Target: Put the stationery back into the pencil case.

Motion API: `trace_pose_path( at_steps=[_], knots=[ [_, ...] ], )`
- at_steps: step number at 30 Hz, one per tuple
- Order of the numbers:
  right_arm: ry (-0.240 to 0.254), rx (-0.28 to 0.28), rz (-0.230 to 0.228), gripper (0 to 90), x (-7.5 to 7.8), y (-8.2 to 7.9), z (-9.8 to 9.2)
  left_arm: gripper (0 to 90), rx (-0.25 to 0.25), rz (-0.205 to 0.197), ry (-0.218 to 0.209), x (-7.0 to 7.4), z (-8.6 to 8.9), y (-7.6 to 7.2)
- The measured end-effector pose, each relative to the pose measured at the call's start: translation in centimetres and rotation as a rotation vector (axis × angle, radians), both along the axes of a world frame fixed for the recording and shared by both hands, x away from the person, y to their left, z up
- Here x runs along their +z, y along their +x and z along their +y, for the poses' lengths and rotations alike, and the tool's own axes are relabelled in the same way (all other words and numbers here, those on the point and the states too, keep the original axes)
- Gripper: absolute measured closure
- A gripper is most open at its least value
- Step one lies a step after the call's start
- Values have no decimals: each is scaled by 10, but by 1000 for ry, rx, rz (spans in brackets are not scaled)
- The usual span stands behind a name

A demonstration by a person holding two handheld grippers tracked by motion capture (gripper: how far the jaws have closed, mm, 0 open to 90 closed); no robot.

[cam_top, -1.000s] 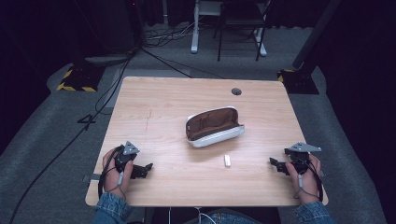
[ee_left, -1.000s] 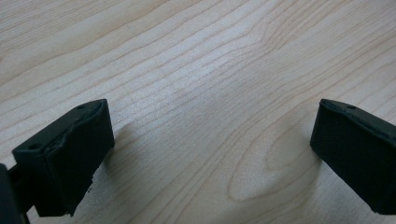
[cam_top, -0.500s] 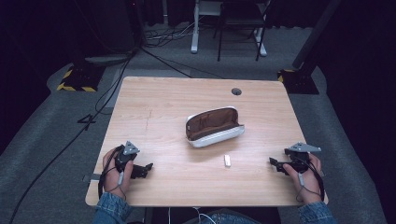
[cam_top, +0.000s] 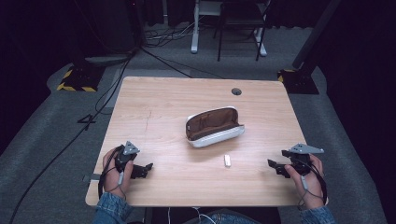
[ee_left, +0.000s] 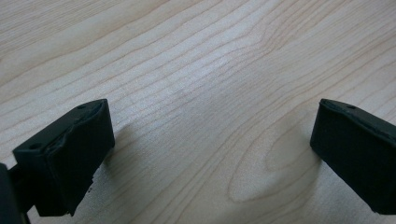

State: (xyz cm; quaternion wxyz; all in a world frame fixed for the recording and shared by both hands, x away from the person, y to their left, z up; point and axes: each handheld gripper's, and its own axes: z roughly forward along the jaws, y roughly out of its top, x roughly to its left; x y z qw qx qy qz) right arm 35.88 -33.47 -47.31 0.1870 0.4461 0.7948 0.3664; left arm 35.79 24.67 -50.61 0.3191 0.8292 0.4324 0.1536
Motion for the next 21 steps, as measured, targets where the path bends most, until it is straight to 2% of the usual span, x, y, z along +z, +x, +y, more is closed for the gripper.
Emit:
trace_pose_path(
  at_steps=[3, 11, 21],
  knots=[
    [-1, 12, -6, 207, 5, -3, 7, 1, 0, 0, 0, 0, 0, 0],
    [20, 96, -15, 229, 12, -3, 29, 5, -3, 0, 6, 0, 0, -1],
    [33, 198, -30, 191, 18, 6, 62, 5, -7, -7, 4, 0, 0, -7]
  ],
)
